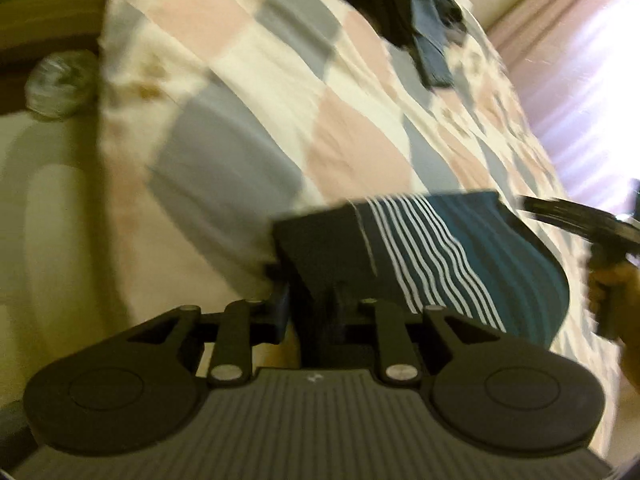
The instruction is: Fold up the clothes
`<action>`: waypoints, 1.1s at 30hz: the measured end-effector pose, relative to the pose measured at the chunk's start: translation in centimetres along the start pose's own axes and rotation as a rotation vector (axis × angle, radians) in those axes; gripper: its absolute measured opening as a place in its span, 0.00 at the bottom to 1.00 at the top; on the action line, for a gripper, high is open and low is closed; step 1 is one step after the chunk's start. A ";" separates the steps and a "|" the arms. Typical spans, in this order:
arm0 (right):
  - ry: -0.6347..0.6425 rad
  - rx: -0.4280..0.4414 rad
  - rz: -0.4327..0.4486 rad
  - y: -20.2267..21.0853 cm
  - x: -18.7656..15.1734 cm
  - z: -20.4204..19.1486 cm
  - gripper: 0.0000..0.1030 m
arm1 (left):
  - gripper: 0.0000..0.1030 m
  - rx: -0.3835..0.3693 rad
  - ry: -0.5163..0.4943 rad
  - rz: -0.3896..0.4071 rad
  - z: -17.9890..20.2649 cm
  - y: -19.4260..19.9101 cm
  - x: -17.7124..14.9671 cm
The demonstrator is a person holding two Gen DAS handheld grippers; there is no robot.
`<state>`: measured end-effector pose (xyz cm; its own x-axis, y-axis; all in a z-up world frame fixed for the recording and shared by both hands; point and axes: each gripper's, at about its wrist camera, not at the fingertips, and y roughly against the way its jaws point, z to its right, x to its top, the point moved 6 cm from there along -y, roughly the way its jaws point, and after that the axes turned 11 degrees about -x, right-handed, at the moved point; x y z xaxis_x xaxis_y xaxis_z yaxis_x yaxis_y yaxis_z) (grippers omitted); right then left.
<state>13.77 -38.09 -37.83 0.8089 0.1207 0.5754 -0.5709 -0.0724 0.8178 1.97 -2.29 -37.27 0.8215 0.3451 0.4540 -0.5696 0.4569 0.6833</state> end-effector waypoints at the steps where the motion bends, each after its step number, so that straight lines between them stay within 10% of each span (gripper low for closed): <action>1: -0.030 -0.039 0.056 2.1 0.1 0.6 0.59 | 0.17 0.020 -0.013 0.013 0.3 1.0 0.2; 7: -0.079 0.010 0.245 12.7 -5.5 -0.3 0.32 | 0.17 -0.112 -0.217 -0.011 8.4 -0.8 0.3; 11: -0.045 -0.023 0.204 11.8 -10.9 -2.6 0.23 | 0.18 -0.223 -0.369 -0.022 14.2 -6.1 -0.1; 14: 0.010 -0.102 0.187 8.1 -12.9 -3.4 0.24 | 0.18 -0.129 -0.496 -0.093 15.4 -11.5 -1.8; 20: 0.098 -0.118 0.120 4.0 -14.1 -3.6 0.25 | 0.18 -0.046 -0.491 -0.106 14.4 -12.9 -2.4; 27: -0.065 -0.039 0.233 10.3 -11.7 -1.4 0.24 | 0.11 -0.150 -0.476 -0.080 18.6 -6.7 -2.0; 33: -0.054 -0.001 0.187 9.6 -13.7 -1.6 0.24 | 0.20 -0.120 -0.473 -0.156 19.9 -10.2 -6.0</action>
<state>-3.05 -38.84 -37.84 0.6954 0.0517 0.7168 -0.7118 -0.0877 0.6969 3.42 -25.28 -35.59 0.8040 -0.1308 0.5801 -0.4156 0.5742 0.7054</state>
